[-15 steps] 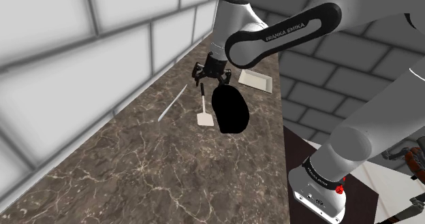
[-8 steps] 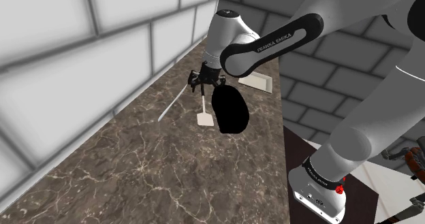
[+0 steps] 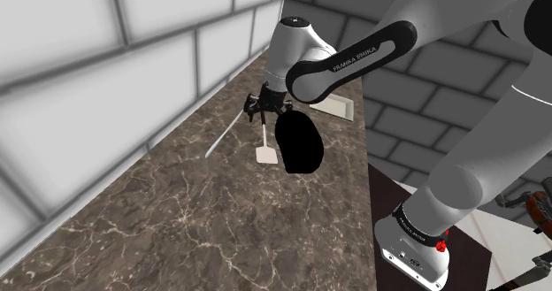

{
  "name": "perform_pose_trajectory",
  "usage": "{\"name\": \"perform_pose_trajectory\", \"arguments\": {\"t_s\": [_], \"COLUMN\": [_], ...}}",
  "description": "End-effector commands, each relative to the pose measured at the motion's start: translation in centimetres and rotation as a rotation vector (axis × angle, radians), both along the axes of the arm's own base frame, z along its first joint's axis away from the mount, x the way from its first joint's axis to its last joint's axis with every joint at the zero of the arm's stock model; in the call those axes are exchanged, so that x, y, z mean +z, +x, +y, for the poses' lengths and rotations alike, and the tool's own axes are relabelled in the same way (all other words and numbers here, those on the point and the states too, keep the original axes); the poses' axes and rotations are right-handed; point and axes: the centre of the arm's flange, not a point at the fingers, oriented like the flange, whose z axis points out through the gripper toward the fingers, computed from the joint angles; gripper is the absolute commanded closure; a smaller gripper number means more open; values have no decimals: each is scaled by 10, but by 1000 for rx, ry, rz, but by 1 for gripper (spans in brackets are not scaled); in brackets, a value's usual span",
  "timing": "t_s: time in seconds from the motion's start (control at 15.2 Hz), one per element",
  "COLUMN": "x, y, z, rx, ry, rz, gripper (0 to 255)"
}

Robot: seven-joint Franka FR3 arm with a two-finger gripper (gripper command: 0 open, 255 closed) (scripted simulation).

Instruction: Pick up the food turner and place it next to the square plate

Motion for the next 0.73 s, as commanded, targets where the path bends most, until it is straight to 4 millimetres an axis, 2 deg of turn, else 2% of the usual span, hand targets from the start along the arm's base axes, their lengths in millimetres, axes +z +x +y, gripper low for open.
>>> {"name": "perform_pose_trajectory", "arguments": {"t_s": [0.0, 0.59, 0.66], "x": [-2, -2, 3], "y": [-2, -1, -1], "z": [1, 1, 1], "rx": [1, 1, 1], "ry": [0, 0, 0], "rz": [6, 6, 6], "gripper": [255, 255, 255]}}
